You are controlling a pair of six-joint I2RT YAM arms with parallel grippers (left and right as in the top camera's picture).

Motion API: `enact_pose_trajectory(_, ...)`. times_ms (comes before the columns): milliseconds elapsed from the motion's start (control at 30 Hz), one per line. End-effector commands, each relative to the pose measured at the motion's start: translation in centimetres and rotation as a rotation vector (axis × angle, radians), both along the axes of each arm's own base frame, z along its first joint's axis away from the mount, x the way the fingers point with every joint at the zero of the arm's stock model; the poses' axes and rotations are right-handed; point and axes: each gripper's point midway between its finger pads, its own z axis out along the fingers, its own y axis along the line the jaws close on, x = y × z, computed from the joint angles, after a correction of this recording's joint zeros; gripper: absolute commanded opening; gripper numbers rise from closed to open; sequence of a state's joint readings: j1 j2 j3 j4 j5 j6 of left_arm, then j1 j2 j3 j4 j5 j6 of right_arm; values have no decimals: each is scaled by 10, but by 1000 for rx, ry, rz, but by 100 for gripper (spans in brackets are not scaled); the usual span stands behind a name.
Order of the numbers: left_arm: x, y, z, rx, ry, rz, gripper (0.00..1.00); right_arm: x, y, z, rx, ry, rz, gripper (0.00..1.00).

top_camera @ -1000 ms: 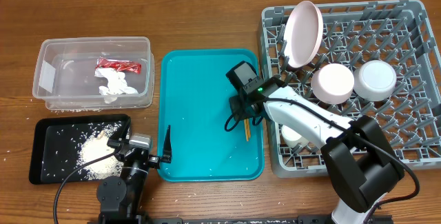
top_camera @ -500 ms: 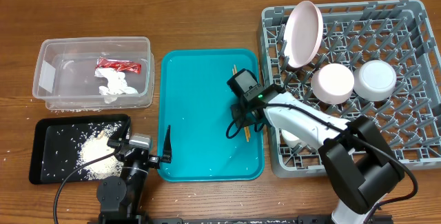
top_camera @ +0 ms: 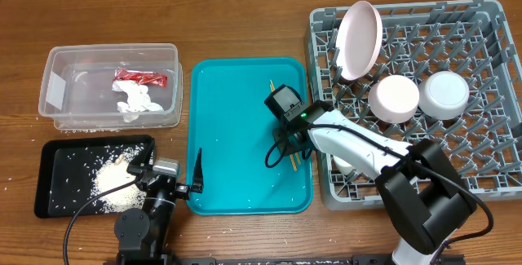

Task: Sort waste into correct bins and load items into the dishwasher
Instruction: 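Close the right gripper on the wooden chopsticks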

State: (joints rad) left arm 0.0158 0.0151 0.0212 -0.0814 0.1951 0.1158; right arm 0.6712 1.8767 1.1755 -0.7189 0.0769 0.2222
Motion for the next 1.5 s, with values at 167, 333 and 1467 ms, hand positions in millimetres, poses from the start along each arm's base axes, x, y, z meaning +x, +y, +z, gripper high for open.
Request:
enact_pose_trajectory(167,0,1,0,18,-11,1,100,-3,23,30,122,-8,90,22)
enact_pose_trajectory(333,0,1,0,18,-11,1,100,-5,22,27,114,2,89,23)
enact_pose_trajectory(1467,0,1,0,18,-11,1,100,-3,41,42,194,4,17,4)
